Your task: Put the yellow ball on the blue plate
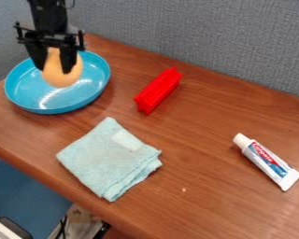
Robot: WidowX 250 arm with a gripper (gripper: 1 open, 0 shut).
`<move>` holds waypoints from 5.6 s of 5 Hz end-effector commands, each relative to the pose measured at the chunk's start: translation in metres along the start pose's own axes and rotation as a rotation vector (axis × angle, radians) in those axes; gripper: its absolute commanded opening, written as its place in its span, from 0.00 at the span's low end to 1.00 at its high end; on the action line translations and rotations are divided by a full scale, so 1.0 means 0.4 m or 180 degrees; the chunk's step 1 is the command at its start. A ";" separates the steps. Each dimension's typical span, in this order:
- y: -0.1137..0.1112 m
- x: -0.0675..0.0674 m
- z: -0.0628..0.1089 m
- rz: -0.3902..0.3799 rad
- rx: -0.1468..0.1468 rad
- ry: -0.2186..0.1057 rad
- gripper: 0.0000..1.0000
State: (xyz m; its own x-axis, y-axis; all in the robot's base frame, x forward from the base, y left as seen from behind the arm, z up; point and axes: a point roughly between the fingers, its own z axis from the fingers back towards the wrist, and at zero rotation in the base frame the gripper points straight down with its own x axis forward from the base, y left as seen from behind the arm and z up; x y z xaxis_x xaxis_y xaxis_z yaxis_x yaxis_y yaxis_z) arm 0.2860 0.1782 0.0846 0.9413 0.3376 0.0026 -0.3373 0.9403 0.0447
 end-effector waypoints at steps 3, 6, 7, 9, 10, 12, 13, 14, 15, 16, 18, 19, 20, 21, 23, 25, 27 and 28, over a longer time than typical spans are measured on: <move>0.027 0.039 -0.008 0.0069 0.0133 -0.0117 0.00; 0.033 0.060 -0.034 0.0073 0.0160 -0.0092 0.00; 0.035 0.064 -0.036 0.0067 0.0157 -0.0087 0.00; 0.037 0.068 -0.039 0.0057 0.0150 -0.0083 0.00; 0.039 0.071 -0.040 0.0052 0.0146 -0.0082 0.00; 0.042 0.075 -0.044 0.0047 0.0140 -0.0075 0.00; 0.043 0.077 -0.047 0.0046 0.0134 -0.0071 0.00; 0.044 0.078 -0.048 0.0044 0.0126 -0.0066 0.00; 0.045 0.079 -0.049 0.0041 0.0117 -0.0062 0.00; 0.046 0.079 -0.049 0.0038 0.0109 -0.0057 0.00; 0.048 0.078 -0.048 0.0029 0.0089 -0.0048 0.00; 0.049 0.078 -0.048 0.0025 0.0082 -0.0045 0.00; 0.050 0.082 -0.048 0.0035 0.0074 -0.0018 1.00; 0.050 0.081 -0.038 0.0043 0.0047 0.0001 1.00; 0.052 0.080 -0.006 0.0069 -0.0033 0.0007 1.00; 0.057 0.081 0.016 0.0099 -0.0090 -0.0015 1.00; 0.064 0.087 0.024 0.0137 -0.0108 -0.0047 1.00; 0.068 0.088 0.032 0.0144 -0.0120 -0.0072 1.00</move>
State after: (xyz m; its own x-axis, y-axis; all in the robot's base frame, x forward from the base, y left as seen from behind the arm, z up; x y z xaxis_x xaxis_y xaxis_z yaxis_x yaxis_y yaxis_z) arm 0.3077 0.2044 0.0734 0.9319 0.3593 -0.0504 -0.3600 0.9329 -0.0066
